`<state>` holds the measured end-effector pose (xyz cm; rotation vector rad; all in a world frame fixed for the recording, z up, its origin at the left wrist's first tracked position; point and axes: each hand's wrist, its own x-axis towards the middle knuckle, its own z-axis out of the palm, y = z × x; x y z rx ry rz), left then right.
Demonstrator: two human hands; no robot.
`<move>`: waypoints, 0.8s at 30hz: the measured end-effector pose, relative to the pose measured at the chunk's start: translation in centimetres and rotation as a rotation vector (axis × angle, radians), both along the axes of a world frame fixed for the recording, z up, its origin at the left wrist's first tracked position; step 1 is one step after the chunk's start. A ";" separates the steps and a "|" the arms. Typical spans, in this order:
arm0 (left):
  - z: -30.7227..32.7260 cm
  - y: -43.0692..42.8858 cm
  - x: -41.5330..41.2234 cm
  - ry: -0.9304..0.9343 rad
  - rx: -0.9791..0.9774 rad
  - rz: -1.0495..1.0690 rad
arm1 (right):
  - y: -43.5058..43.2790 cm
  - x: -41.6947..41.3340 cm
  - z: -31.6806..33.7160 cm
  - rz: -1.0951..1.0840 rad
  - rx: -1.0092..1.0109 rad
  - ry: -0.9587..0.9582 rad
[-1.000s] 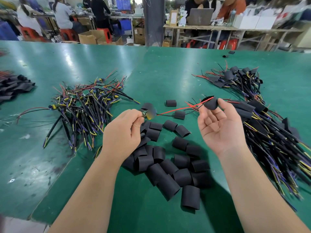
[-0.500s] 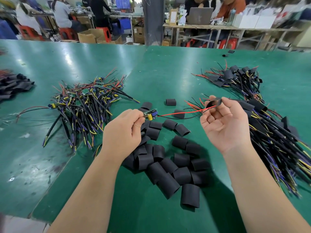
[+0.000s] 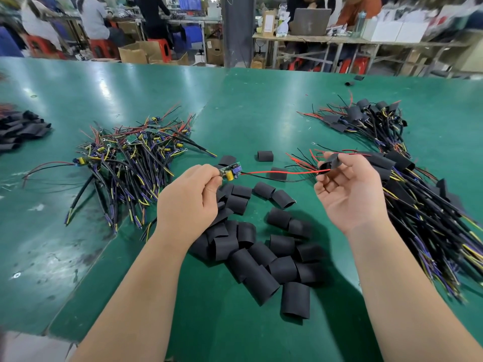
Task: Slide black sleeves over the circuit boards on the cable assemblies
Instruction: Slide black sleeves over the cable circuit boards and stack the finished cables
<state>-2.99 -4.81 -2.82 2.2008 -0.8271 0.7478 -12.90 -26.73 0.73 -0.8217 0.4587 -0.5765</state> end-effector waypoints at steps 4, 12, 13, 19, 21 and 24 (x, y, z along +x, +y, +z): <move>0.0 0.0 0.1 0.005 -0.004 0.004 | -0.3 -0.1 0.0 0.049 0.066 -0.002; 0.1 -0.1 0.0 0.005 0.001 0.007 | -0.2 0.0 -0.1 0.057 0.103 0.006; 0.2 0.0 -0.1 0.005 0.000 0.007 | 0.0 0.1 -0.2 0.044 0.079 0.013; 0.5 -0.5 -0.8 0.023 0.001 0.032 | 1.3 0.5 -0.4 0.092 0.011 -0.069; 0.6 -0.7 -1.0 0.035 0.009 0.014 | 1.8 0.4 -0.3 0.185 0.037 -0.178; 0.6 -0.9 -1.4 0.063 0.039 -0.039 | 2.4 0.2 0.0 0.273 0.072 -0.296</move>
